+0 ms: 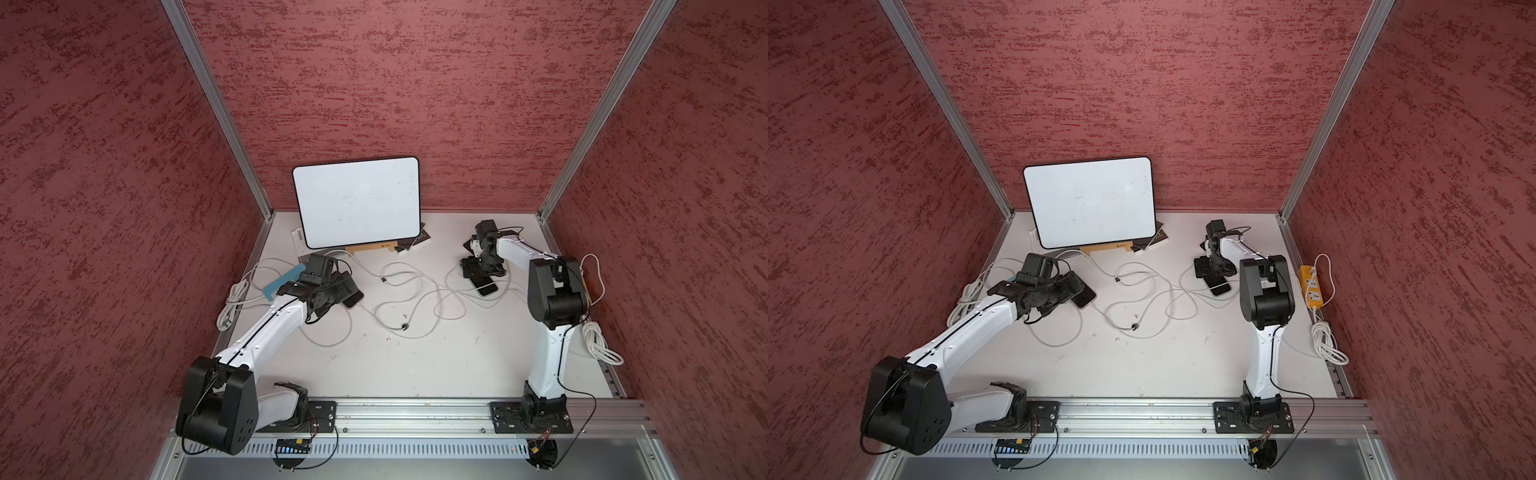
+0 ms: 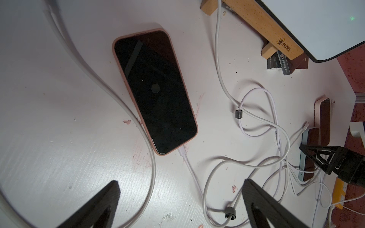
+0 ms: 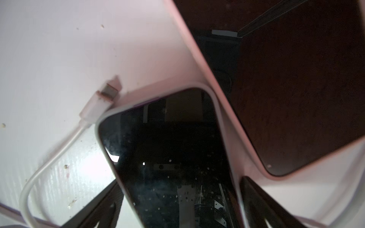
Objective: Plug the charging cable into the phone
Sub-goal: Pick up the phone at the center of the board.
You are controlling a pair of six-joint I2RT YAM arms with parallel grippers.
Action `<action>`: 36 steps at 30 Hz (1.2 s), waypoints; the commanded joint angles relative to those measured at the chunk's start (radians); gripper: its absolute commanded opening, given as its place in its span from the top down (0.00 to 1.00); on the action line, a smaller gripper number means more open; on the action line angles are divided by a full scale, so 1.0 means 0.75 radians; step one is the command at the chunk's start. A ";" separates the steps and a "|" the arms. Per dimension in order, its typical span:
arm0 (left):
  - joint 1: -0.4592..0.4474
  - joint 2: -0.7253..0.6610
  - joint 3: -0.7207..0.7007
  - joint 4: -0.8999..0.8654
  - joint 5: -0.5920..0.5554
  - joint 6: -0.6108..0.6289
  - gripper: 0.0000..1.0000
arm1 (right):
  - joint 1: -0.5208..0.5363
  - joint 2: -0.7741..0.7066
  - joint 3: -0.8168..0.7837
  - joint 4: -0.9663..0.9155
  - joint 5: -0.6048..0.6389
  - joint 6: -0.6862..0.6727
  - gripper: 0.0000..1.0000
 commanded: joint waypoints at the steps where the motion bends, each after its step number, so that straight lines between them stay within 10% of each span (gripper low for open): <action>1: 0.002 0.000 -0.001 0.009 0.016 0.010 0.00 | -0.005 0.083 0.023 -0.068 -0.081 0.021 0.16; 8: -0.004 -0.022 0.006 0.012 0.040 -0.006 0.01 | 0.044 -0.010 0.046 -0.015 -0.123 0.062 0.46; 24: -0.038 -0.067 0.166 0.138 0.181 0.006 0.11 | 0.307 -0.530 -0.359 0.828 -0.569 0.055 0.53; 36: -0.208 0.143 0.376 0.293 0.185 0.031 0.19 | 0.506 -0.528 -0.417 0.916 -0.809 0.113 0.54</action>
